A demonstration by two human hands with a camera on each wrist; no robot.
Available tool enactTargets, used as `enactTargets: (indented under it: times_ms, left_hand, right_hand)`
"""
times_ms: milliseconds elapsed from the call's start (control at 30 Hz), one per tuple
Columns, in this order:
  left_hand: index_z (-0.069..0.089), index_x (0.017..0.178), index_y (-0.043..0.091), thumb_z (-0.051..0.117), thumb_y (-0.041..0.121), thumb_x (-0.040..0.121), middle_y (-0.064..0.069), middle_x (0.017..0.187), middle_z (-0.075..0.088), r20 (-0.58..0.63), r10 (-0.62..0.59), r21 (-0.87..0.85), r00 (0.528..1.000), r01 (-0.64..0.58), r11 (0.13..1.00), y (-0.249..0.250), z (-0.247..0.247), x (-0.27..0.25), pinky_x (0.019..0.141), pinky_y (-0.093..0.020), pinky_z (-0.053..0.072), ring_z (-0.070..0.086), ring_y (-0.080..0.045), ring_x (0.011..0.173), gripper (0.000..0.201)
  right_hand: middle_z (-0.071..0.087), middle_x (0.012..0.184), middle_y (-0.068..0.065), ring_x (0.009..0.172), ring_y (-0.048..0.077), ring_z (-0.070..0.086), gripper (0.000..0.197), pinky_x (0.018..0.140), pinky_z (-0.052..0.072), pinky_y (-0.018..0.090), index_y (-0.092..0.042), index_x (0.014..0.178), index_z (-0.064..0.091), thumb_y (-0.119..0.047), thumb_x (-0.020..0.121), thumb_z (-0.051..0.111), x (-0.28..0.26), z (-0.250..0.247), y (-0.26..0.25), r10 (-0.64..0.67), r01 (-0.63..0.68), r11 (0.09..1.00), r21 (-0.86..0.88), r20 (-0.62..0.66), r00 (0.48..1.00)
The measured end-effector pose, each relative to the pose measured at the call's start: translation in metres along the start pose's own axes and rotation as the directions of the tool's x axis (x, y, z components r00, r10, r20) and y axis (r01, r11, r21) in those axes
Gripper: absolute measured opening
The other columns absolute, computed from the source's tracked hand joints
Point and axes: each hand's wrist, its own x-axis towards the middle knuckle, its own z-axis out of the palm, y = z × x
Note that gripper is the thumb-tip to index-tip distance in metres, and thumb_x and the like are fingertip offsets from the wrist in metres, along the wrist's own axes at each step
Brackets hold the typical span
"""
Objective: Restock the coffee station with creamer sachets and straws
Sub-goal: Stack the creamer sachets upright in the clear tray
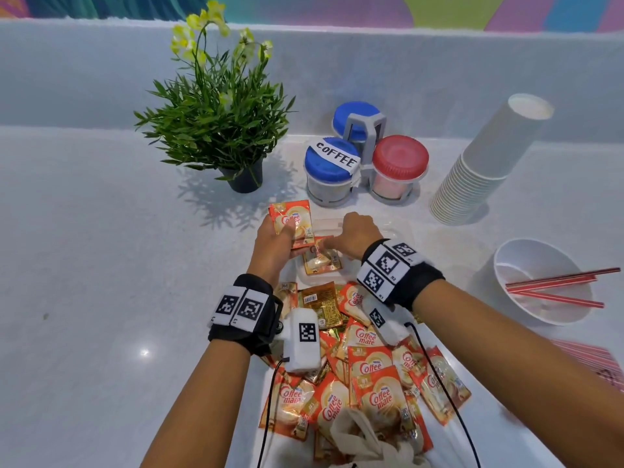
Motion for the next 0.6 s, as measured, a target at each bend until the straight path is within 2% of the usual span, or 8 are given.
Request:
enactTargets:
  times_ms: [100, 200, 233, 300, 367, 433, 533, 600]
  left_hand:
    - [0.044, 0.130, 0.008, 0.038, 0.010, 0.099, -0.016, 0.122, 0.059, 0.002, -0.003, -0.010, 1.000, 0.003, 1.000, -0.004, -0.001, 0.000, 0.080, -0.032, 0.054, 0.061, -0.027, 0.103, 0.032]
    - [0.044, 0.130, 0.009, 0.040, 0.013, 0.099, -0.016, 0.125, 0.059, 0.008, -0.002, 0.016, 1.000, 0.002, 1.000, -0.008, -0.002, 0.001, 0.089, -0.040, 0.053, 0.061, -0.029, 0.108, 0.032]
    - [0.044, 0.130, 0.009, 0.040, 0.013, 0.099, -0.015, 0.125, 0.059, 0.012, -0.004, 0.019, 1.000, 0.003, 1.000, -0.008, -0.003, 0.000, 0.091, -0.041, 0.052, 0.061, -0.029, 0.109, 0.032]
    - [0.044, 0.131, 0.010, 0.040, 0.014, 0.099, -0.014, 0.125, 0.059, 0.019, -0.006, 0.018, 1.000, 0.005, 1.000, -0.009, -0.003, 0.000, 0.091, -0.040, 0.052, 0.061, -0.029, 0.110, 0.032]
    - [0.044, 0.130, 0.010, 0.040, 0.014, 0.099, -0.013, 0.123, 0.060, 0.019, -0.007, 0.012, 1.000, 0.006, 1.000, -0.009, -0.003, 0.001, 0.090, -0.040, 0.052, 0.062, -0.028, 0.109, 0.032]
    - [0.046, 0.128, 0.010, 0.040, 0.013, 0.099, -0.012, 0.120, 0.061, 0.006, 0.000, 0.019, 1.000, 0.000, 1.000, -0.010, -0.005, 0.001, 0.090, -0.039, 0.052, 0.062, -0.028, 0.108, 0.029]
    - [0.045, 0.130, 0.010, 0.040, 0.015, 0.099, -0.013, 0.124, 0.060, -0.014, -0.002, 0.027, 1.000, 0.002, 1.000, -0.011, -0.008, 0.002, 0.095, -0.043, 0.051, 0.061, -0.029, 0.110, 0.032]
    - [0.042, 0.133, 0.010, 0.039, 0.014, 0.099, -0.014, 0.125, 0.059, -0.015, 0.000, 0.024, 1.000, 0.000, 1.000, -0.010, -0.008, 0.001, 0.092, -0.041, 0.052, 0.061, -0.029, 0.110, 0.034]
  right_hand:
    - [0.056, 0.118, 0.017, 0.094, 0.026, 0.053, 0.044, 0.063, 0.037, 0.028, -0.003, 0.096, 0.053, -0.036, 0.075, 0.073, -0.001, 0.008, -0.002, 0.010, -0.008, 0.997, -0.072, 0.022, 1.000]
    - [0.058, 0.108, 0.013, 0.094, 0.027, 0.056, 0.044, 0.067, 0.038, 0.029, -0.004, 0.107, 0.054, -0.030, 0.076, 0.073, 0.003, 0.013, -0.002, 0.025, -0.020, 0.996, -0.091, 0.053, 0.998]
    - [0.056, 0.102, 0.012, 0.091, 0.026, 0.055, 0.039, 0.066, 0.038, 0.028, -0.005, 0.103, 0.054, -0.028, 0.076, 0.073, 0.004, 0.013, -0.001, 0.028, -0.025, 0.998, -0.061, 0.061, 0.998]
    - [0.053, 0.089, 0.008, 0.085, 0.022, 0.050, 0.026, 0.056, 0.036, 0.025, -0.010, 0.080, 0.051, -0.023, 0.076, 0.073, 0.009, 0.011, 0.003, 0.027, -0.030, 0.999, 0.045, 0.069, 0.997]
    - [0.050, 0.073, 0.002, 0.082, 0.020, 0.048, 0.034, 0.054, 0.033, 0.021, -0.015, 0.062, 0.042, -0.017, 0.076, 0.073, 0.011, 0.007, 0.008, 0.005, -0.015, 0.989, 0.148, 0.064, 0.998]
    - [0.048, 0.065, -0.002, 0.077, 0.019, 0.050, 0.036, 0.056, 0.037, 0.021, -0.017, 0.059, 0.041, -0.013, 0.077, 0.072, 0.008, -0.002, 0.012, -0.015, 0.015, 0.968, 0.251, -0.002, 1.000]
    - [0.055, 0.066, -0.002, 0.060, 0.011, 0.052, 0.024, 0.050, 0.041, 0.016, -0.016, 0.066, 0.050, -0.009, 0.081, 0.068, 0.001, -0.025, 0.015, -0.046, 0.080, 0.907, 0.413, -0.091, 0.995]
    - [0.059, 0.070, 0.001, 0.055, 0.008, 0.049, 0.002, 0.042, 0.038, 0.010, -0.008, 0.084, 0.062, -0.007, 0.083, 0.064, -0.006, -0.040, 0.014, -0.079, 0.123, 0.827, 0.549, -0.103, 0.992]
